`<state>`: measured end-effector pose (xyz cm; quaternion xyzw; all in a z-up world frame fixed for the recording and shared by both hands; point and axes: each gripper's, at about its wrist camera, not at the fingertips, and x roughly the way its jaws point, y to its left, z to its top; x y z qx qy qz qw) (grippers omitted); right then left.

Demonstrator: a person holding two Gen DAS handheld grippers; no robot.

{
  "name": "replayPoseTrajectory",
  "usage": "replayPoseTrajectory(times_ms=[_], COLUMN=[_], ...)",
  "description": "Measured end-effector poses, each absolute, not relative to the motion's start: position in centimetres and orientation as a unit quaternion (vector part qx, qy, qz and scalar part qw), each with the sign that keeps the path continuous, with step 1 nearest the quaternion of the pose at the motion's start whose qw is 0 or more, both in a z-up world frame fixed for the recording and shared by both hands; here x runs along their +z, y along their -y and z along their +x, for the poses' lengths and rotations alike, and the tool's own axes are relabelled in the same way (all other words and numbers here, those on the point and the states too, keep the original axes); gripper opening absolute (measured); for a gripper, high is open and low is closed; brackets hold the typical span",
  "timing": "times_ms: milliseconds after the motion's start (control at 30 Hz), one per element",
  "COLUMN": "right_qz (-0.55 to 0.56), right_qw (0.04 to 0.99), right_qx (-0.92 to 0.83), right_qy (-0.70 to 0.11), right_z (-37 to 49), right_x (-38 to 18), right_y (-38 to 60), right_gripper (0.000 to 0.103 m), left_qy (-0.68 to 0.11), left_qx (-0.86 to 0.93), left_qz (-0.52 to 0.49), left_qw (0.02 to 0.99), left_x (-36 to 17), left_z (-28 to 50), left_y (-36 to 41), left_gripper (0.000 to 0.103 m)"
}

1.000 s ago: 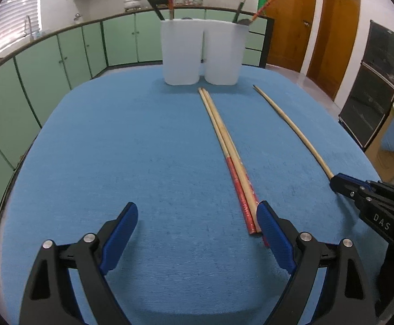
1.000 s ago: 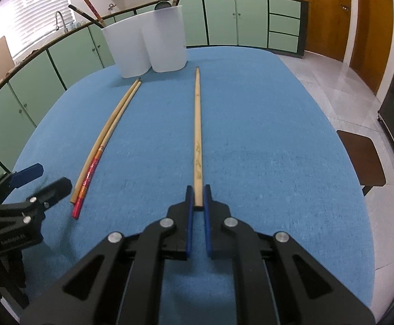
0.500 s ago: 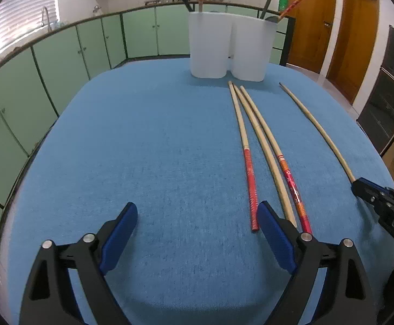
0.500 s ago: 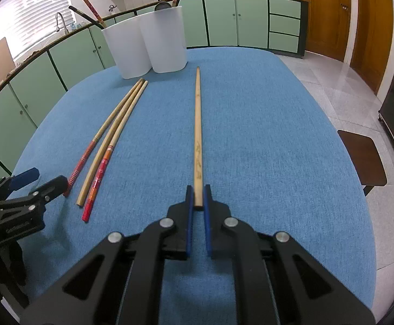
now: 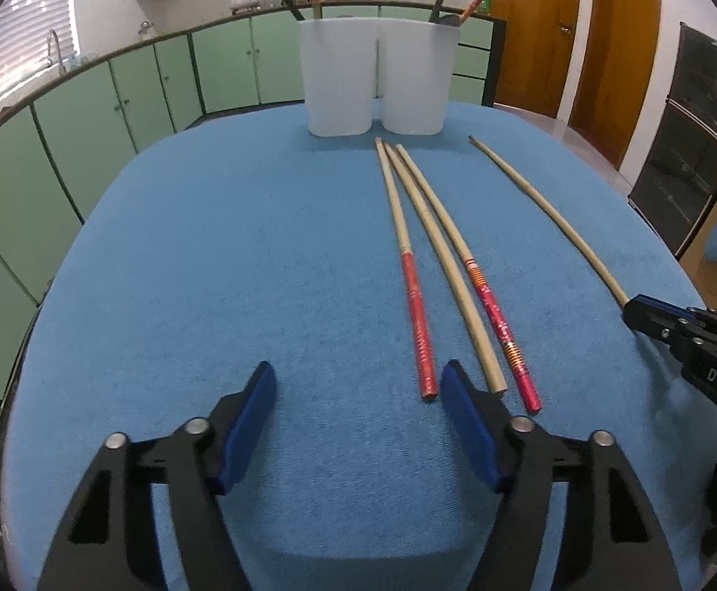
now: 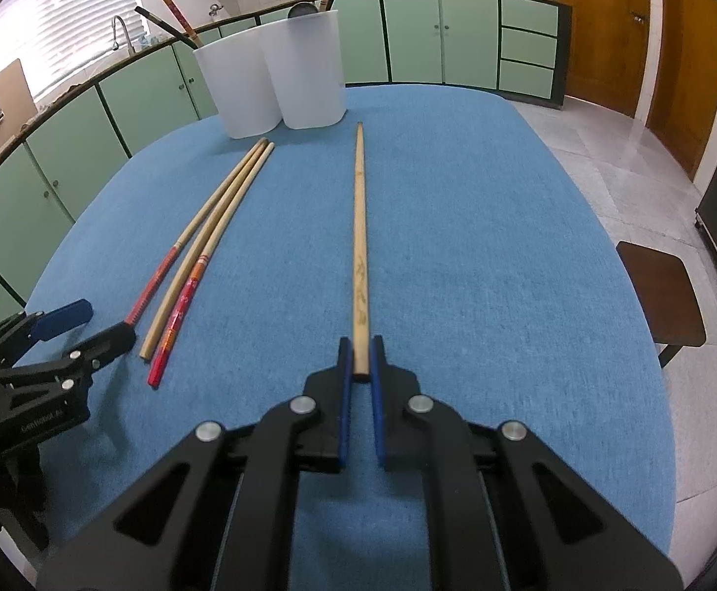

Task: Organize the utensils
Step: 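Grasp a plain wooden chopstick with the right tool while the left tool grasps a red-patterned one, then carry both chopsticks over the white holder and lower them in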

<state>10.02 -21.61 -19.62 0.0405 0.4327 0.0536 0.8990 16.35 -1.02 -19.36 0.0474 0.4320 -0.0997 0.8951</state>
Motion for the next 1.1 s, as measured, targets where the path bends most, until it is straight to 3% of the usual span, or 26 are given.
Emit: replayPoseTrajectory(times_ms=[133,200,300,533,733,1100], right_qz=[0.04,0.04,0.034,0.039,0.037,0.037], right_qw=[0.899,0.899,0.9,0.902,0.907,0.938], right_qx=[0.054,0.055,0.053,0.057,0.063,0.077], right_qy=[-0.432,-0.432,-0.431,-0.427,-0.414,-0.336], right_z=[10.2,10.1,10.0,9.8,9.3,8.6], right_x=[-19.7,-19.8,-19.8,-19.2,-17.3,-8.8], right_y=[21.6,21.7,21.6,21.9,22.3,23.4], right_gripper=[0.007,0.007,0.007,0.006,0.006,0.006], left_qy=[-0.43,-0.427,-0.427,-0.42,-0.377,-0.276], left_qx=[-0.11,-0.12,-0.124,-0.121,-0.119,-0.127], left_qz=[0.051,0.047,0.041,0.032,0.054,0.034], left_qw=[0.895,0.895,0.895,0.899,0.917,0.952], left_x=[-19.3,-19.2,-19.3,-18.7,-15.2,-7.0], left_z=[16.5,16.4,16.4,16.2,14.7,13.3], left_y=[1.9,2.3,2.6,2.5,2.2,0.7], left_gripper=[0.046,0.022,0.006,0.006,0.006,0.006])
